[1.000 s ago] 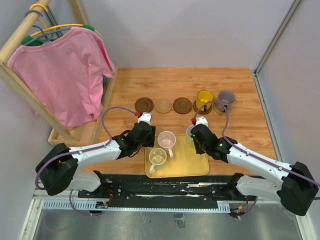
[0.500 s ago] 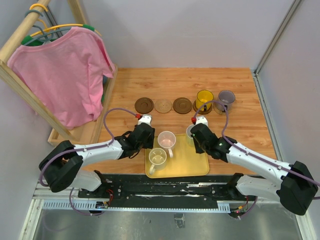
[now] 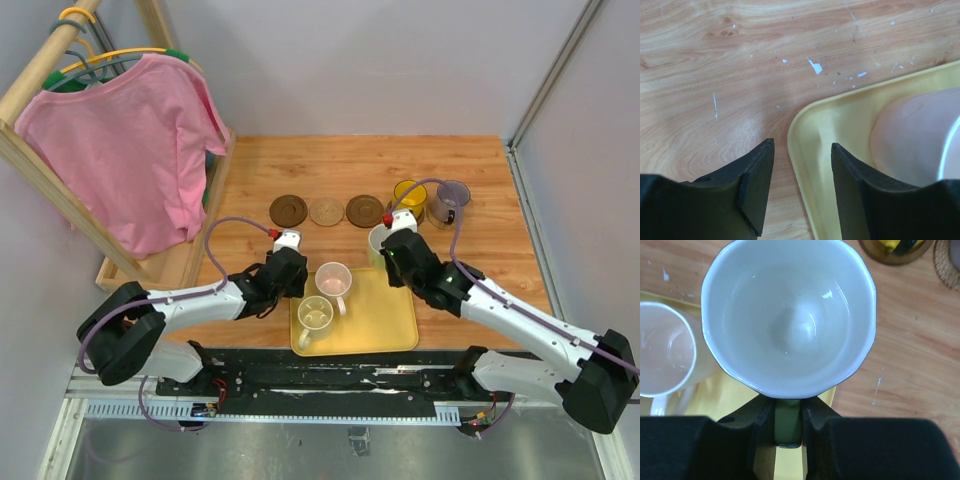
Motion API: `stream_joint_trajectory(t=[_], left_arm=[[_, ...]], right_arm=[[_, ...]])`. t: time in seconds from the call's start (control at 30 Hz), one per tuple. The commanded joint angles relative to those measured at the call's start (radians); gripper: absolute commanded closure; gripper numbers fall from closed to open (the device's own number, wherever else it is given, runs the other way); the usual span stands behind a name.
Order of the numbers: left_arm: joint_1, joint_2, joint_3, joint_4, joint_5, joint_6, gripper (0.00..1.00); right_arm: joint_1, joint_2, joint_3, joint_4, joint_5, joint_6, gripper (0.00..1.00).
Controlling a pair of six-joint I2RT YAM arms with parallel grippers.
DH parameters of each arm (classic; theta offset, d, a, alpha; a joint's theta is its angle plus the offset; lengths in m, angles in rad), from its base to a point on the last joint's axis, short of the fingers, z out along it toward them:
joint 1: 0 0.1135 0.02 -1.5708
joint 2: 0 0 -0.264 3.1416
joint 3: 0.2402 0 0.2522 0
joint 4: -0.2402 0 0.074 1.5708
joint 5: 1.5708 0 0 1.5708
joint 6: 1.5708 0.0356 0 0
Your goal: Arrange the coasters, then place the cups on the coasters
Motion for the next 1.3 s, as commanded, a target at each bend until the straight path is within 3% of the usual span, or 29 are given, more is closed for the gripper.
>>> stream_joint_trajectory(t=[0.0, 0.2, 0.53, 0.73, 1.27], left_arm=[[0.007, -0.033, -0.033, -0.010, 0.014, -0.023, 0.47], [0.007, -0.031, -0.068, 0.015, 0.079, -0.035, 0.47], [0.010, 0.056, -0.053, 0.030, 0.059, -0.018, 0.47], [0.035, 0.145, -0.009, -0.050, -0.015, -0.025, 0.49], [0.124, 0.175, 0.052, -0.064, -0.007, 0.022, 0.49]], right_arm=[[-0.009, 0.006, 0.071, 0.154, 0.081, -0.085, 0.99], [-0.031, 0.128, 0.139, 0.283, 0.124, -0.161, 0.99], [-0.187, 0.382, 0.244, 0.468, -0.020, -0.176, 0.99], [-0.232, 0.503, 0.328, 0.494, -0.081, -0.161, 0.99], [-0.268, 0.647, 0.412, 0.507, -0.121, -0.152, 0.99]])
